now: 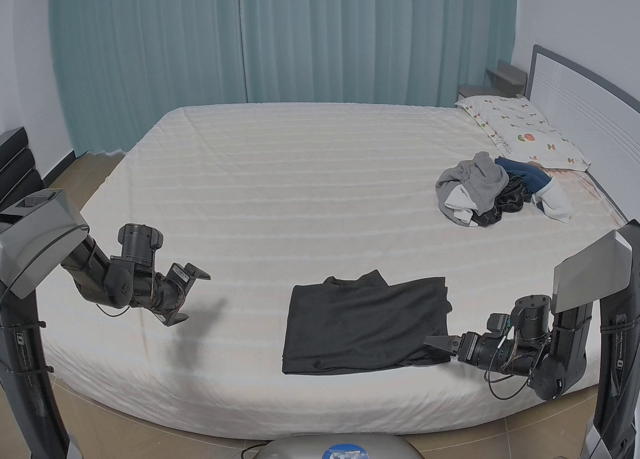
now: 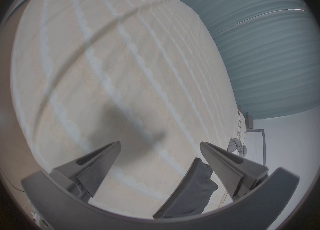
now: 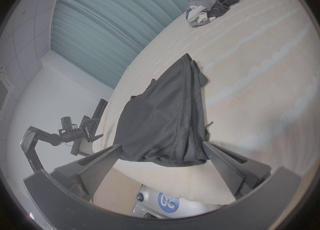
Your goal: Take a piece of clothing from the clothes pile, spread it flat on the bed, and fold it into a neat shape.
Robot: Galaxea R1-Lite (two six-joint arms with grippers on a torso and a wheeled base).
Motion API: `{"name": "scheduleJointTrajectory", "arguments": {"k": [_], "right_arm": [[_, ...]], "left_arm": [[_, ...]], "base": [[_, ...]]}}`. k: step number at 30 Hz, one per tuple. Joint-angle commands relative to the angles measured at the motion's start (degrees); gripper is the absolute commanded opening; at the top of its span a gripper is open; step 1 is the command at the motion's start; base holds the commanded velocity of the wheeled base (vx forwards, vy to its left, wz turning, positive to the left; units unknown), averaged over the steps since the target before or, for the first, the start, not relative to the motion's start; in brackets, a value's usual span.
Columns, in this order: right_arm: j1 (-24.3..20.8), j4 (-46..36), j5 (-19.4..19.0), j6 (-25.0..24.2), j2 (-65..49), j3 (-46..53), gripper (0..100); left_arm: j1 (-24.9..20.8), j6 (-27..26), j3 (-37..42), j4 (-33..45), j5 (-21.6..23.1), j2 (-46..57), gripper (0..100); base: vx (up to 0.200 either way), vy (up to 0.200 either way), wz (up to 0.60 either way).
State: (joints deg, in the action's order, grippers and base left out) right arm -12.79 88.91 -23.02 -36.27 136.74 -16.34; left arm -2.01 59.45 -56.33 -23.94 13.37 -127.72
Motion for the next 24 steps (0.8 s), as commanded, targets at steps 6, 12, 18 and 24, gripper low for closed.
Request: {"name": "scheduleJointTrajectory", "arguments": {"k": [6,12,18,24], "right_arm": [[0.6,0.5,0.8,0.0,3.5,-4.7,0],[0.6,0.5,1.1,1.1,3.4,-3.0,0],[1.3,0.5,2.7,3.6,1.0,-0.1,0],[1.3,0.5,2.7,3.9,-0.4,1.4,0]], "left_arm": [[0.0,0.0,-0.1,-0.1,-0.1,0.0,100],[0.0,0.0,-0.1,-0.1,0.0,0.0,100],[0.0,0.0,-0.2,-0.1,0.0,0.0,100],[0.0,0.0,-0.1,-0.1,0.0,0.0,100]], "base": [[0.0,0.0,0.0],[0.0,0.0,0.0],[0.0,0.0,0.0],[0.0,0.0,0.0]]}}
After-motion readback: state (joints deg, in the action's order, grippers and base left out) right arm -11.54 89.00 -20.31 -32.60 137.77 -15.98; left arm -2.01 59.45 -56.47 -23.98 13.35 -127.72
